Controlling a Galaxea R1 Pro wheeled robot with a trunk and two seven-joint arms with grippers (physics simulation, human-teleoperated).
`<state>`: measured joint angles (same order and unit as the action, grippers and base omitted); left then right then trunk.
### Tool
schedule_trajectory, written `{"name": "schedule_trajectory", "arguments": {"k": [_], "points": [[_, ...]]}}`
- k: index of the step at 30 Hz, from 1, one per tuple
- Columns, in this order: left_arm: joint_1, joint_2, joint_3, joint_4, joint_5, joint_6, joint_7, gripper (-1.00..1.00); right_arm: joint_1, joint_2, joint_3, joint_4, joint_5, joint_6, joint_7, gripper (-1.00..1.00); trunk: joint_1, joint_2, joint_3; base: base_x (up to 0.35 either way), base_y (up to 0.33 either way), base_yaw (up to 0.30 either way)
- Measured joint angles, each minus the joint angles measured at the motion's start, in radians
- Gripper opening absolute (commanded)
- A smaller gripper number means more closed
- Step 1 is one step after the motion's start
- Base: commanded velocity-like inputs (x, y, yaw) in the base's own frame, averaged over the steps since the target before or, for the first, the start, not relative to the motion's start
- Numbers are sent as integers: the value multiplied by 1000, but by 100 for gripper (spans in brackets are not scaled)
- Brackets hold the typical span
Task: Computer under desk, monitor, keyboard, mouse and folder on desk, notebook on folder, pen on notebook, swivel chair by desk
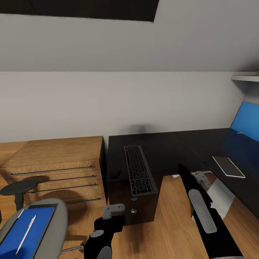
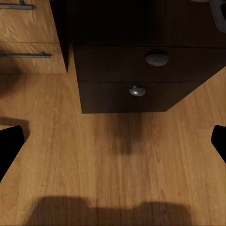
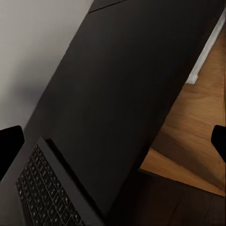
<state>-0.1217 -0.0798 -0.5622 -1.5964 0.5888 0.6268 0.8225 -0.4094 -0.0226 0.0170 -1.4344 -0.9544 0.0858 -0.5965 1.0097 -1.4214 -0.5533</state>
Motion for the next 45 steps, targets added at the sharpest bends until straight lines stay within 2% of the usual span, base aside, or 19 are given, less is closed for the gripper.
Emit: {"name": "schedule_trajectory", "arguments": {"k": [4,12,24,34,45], "points": [[0,0,-1,0,0,0,0,100,0,1,3,0,40,0,5,100,0,0,0,0,0,0],[0,0,-1,1,1,1,-3,100,3,6,5,-1,68,-6,8,100,0,0,0,0,0,0],[0,0,-5,3,1,0,2,100,4,7,5,-3,69,-5,7,100,0,0,0,0,-19,11],[0,0,-8,9,1,0,2,100,3,8,6,-3,69,-5,7,100,0,0,0,-46,-262,228],[0,0,-8,11,3,0,3,100,4,7,5,-3,70,-7,7,100,0,0,-1,-205,-245,189]]}}
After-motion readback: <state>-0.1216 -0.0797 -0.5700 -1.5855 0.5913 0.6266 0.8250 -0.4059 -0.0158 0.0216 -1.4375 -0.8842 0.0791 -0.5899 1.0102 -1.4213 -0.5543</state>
